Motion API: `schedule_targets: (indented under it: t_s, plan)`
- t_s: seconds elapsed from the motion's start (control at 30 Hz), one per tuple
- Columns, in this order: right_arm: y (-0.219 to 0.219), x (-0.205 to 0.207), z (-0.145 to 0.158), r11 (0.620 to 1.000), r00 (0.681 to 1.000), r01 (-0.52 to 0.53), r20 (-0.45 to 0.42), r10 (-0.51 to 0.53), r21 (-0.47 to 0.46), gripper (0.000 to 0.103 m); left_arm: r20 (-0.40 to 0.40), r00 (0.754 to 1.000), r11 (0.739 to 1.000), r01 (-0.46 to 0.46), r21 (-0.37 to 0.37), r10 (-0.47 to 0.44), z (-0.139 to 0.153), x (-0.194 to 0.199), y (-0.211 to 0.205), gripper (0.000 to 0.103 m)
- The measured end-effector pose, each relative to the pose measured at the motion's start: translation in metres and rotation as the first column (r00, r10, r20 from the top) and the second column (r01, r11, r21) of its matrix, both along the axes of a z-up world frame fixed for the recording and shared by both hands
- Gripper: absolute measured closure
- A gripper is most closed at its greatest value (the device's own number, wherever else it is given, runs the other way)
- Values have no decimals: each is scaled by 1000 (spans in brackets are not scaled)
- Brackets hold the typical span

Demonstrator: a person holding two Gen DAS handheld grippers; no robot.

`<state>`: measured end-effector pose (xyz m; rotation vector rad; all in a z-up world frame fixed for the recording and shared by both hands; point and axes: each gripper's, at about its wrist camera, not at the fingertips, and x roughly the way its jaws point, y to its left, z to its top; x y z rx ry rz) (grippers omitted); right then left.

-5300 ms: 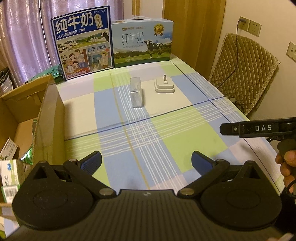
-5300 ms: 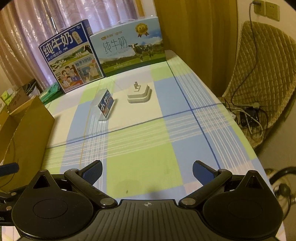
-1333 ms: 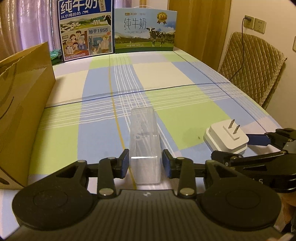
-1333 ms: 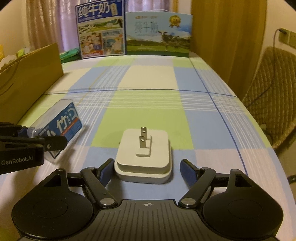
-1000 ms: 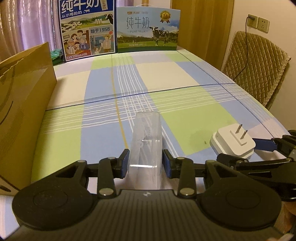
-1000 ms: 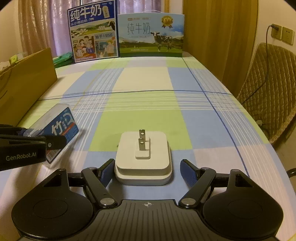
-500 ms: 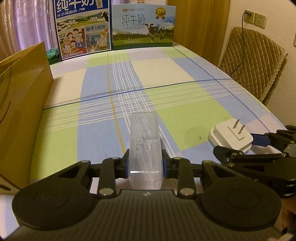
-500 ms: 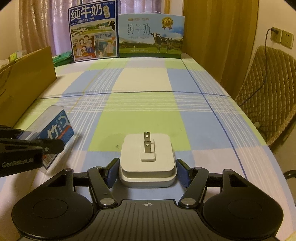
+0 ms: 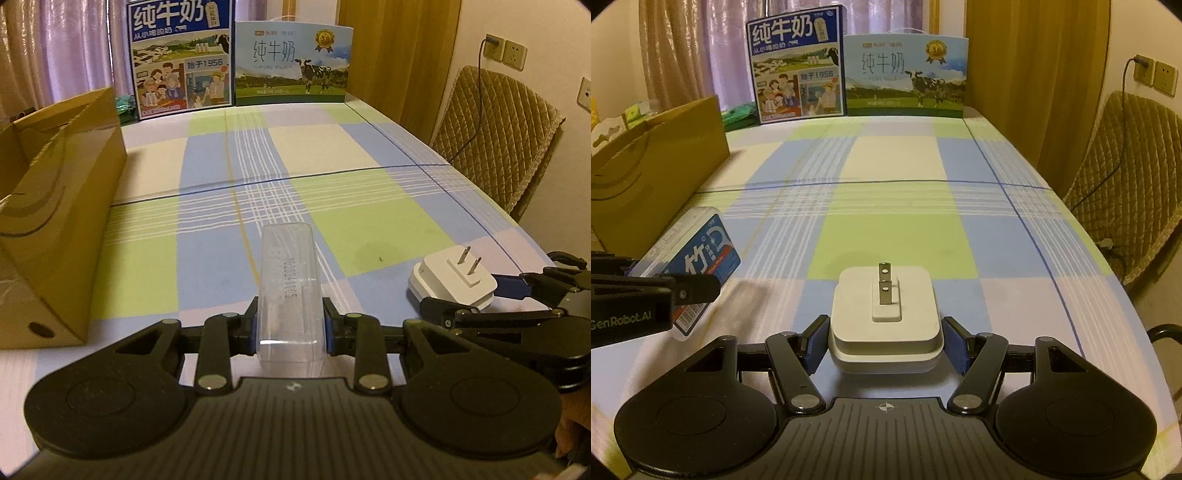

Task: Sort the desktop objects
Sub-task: 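Lift the clear case and white plug and carry them to the cardboard box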

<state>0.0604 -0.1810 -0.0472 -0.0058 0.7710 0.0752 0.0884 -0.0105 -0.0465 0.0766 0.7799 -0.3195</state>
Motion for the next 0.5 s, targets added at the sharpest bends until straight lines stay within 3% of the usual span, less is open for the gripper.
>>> schedule_targets:
  t_s: [0.5]
  plan:
    - [21, -7, 47, 998, 998, -46, 38, 44, 45, 41, 53, 996, 997, -66, -29, 67, 43, -24, 37, 77]
